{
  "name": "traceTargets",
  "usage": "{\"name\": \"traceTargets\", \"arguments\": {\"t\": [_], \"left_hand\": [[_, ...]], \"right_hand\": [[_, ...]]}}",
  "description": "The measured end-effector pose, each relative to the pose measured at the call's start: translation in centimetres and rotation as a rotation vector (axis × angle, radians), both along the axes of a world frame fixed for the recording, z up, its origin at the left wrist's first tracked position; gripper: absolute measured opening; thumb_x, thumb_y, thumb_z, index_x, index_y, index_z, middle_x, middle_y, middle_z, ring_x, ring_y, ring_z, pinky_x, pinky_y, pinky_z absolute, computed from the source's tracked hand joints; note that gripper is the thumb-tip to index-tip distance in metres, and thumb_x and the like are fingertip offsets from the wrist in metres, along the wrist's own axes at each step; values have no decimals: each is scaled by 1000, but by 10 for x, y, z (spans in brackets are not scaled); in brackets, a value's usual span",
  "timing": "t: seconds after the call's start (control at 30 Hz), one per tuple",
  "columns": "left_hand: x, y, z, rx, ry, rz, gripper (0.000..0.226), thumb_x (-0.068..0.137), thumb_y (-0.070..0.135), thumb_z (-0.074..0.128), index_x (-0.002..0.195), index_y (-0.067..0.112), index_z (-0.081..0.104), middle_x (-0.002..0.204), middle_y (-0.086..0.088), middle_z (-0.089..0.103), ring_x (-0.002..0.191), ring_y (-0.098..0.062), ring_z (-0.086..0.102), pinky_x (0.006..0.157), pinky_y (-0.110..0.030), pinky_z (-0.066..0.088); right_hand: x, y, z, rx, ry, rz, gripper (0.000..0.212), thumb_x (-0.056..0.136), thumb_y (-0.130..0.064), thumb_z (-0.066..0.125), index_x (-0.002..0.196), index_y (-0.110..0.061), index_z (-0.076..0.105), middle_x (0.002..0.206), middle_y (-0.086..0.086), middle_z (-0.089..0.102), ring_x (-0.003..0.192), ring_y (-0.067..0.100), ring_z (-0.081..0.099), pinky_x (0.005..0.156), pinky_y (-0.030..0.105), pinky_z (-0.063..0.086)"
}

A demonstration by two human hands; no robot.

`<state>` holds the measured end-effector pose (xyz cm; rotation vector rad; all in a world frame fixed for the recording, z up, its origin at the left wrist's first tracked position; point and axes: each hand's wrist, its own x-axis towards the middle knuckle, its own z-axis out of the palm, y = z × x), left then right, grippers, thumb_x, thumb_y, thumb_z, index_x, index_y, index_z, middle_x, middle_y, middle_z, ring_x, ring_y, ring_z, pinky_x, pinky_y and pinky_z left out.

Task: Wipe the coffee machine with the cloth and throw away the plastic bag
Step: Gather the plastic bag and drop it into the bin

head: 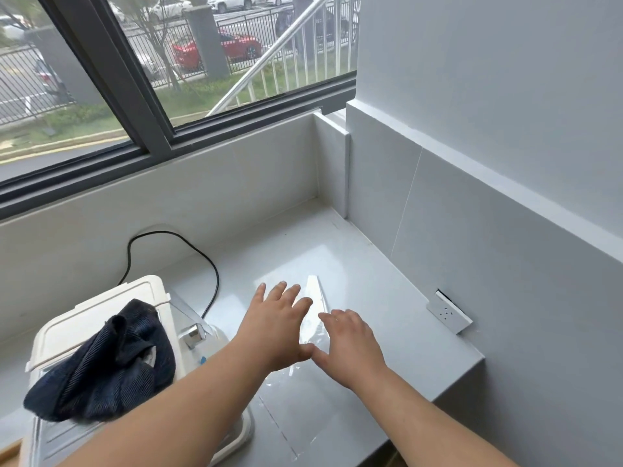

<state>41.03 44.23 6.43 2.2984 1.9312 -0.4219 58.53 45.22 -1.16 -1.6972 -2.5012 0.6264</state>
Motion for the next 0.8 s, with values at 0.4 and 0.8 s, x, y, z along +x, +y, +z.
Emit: {"name": "traceTargets", "arguments": {"t": [0.4,0.8], "left_hand": [[20,20,-52,-192,147,1,92,88,51,73,161,27,24,174,-7,13,161,-33,7,127,-60,5],[41,24,-72,-157,136,-62,77,94,34,68,159,24,28,171,-6,23,160,-32,14,127,-60,8]], "right_hand": [[13,-7,-42,-69,-95,11,66,89,-64,55,143,-26,48,130,1,56,122,28,49,100,41,41],[36,0,-40,-61,60,-65,32,101,-27,41,120,-24,68,108,-1,67,102,27,57,92,39,46]]}}
